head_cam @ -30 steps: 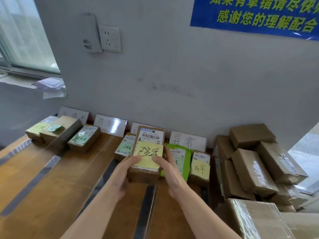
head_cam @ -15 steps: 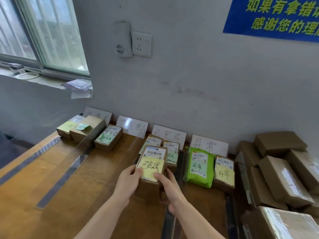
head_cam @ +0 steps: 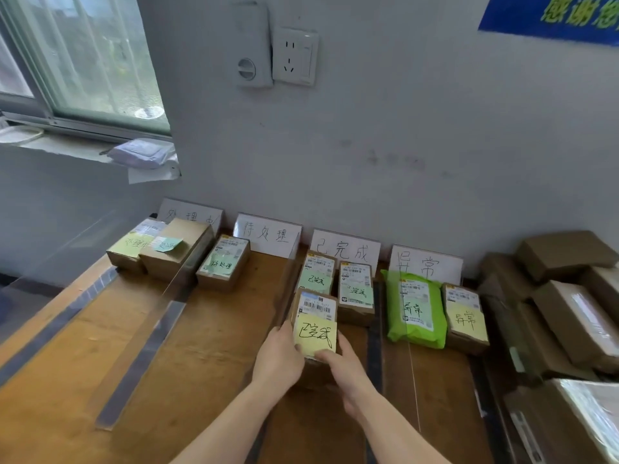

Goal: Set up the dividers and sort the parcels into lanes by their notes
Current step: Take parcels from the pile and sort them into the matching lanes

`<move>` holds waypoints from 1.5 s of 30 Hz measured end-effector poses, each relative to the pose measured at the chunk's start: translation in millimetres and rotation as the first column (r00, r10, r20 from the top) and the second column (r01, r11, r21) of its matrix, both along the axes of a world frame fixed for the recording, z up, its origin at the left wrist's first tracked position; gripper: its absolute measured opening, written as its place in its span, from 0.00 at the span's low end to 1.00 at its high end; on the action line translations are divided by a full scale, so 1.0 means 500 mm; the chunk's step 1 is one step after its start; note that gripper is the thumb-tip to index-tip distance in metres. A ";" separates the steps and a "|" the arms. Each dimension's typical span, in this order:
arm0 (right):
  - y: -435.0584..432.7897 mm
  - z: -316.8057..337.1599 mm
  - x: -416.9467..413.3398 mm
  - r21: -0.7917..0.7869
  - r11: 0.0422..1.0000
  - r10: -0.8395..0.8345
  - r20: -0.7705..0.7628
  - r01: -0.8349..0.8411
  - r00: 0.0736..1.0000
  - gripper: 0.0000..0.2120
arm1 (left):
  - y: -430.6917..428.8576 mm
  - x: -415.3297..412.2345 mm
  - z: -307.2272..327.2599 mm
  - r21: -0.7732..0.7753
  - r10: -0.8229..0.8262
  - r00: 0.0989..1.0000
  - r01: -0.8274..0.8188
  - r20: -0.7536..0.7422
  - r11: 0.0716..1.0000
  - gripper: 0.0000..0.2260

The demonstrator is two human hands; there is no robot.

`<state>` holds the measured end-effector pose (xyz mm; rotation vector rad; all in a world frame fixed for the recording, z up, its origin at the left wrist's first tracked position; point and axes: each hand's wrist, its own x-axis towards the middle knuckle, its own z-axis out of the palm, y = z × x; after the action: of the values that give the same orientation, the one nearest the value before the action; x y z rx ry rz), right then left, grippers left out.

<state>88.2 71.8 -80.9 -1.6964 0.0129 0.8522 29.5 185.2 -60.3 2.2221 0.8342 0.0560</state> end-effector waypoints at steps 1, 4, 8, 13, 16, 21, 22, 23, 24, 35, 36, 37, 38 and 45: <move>0.003 -0.002 -0.003 -0.011 1.000 -0.006 0.020 0.006 1.000 0.30 | 0.005 0.000 -0.003 0.010 -0.013 1.000 0.013 -0.009 1.000 0.19; 0.010 -0.005 -0.009 -0.041 0.999 -0.021 0.080 0.024 0.997 0.32 | 0.017 0.001 -0.007 0.056 -0.059 0.998 0.060 -0.032 0.997 0.19; 0.023 -0.003 -0.015 -0.099 0.994 -0.018 0.186 0.037 0.982 0.32 | 0.027 0.004 -0.005 0.115 -0.112 0.992 0.117 -0.049 0.986 0.22; 0.032 0.007 -0.017 -0.198 0.980 0.036 0.284 0.022 0.958 0.28 | 0.033 0.011 -0.004 0.200 -0.173 0.982 0.185 -0.074 0.962 0.22; 0.019 0.030 -0.013 -0.299 0.954 0.137 0.353 -0.027 0.926 0.28 | 0.033 0.013 0.003 0.278 -0.224 0.970 0.240 -0.089 0.930 0.21; -0.033 0.062 0.009 -0.526 0.850 0.296 0.438 -0.025 0.849 0.32 | 0.024 0.024 0.026 0.414 -0.299 0.939 0.343 -0.169 0.843 0.19; -0.044 0.069 0.014 -0.565 0.825 0.331 0.446 -0.026 0.831 0.30 | 0.021 0.028 0.033 0.443 -0.307 0.932 0.362 -0.193 0.820 0.19; -0.056 0.077 0.017 -0.604 0.796 0.371 0.448 -0.031 0.814 0.29 | 0.018 0.032 0.040 0.469 -0.319 0.923 0.385 -0.217 0.795 0.19; -0.074 0.089 0.019 -0.642 0.766 0.408 0.451 -0.029 0.793 0.28 | 0.008 0.039 0.050 0.490 -0.340 0.911 0.412 -0.232 0.768 0.18; -0.346 0.203 0.029 -0.820 0.555 0.533 0.481 0.141 0.696 0.25 | -0.233 0.104 0.164 0.598 -0.580 0.780 0.586 -0.235 0.546 0.17; -0.380 0.212 0.026 -0.822 0.549 0.529 0.485 0.155 0.696 0.26 | -0.264 0.104 0.174 0.601 -0.591 0.773 0.590 -0.230 0.538 0.17; -0.415 0.220 0.022 -0.821 0.546 0.522 0.489 0.167 0.699 0.26 | -0.295 0.104 0.180 0.606 -0.603 0.767 0.592 -0.220 0.532 0.16; -0.449 0.227 0.017 -0.821 0.544 0.514 0.490 0.175 0.704 0.27 | -0.327 0.102 0.185 0.610 -0.616 0.760 0.593 -0.208 0.526 0.15; -0.701 0.236 -0.028 -0.840 0.496 0.474 0.473 0.219 0.742 0.23 | -0.553 0.084 0.189 0.593 -0.696 0.692 0.648 -0.194 0.479 0.16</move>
<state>74.0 -278.7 37.3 -2.9769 -0.2313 0.2366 71.7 -91.1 34.3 3.0175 -0.2434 0.0338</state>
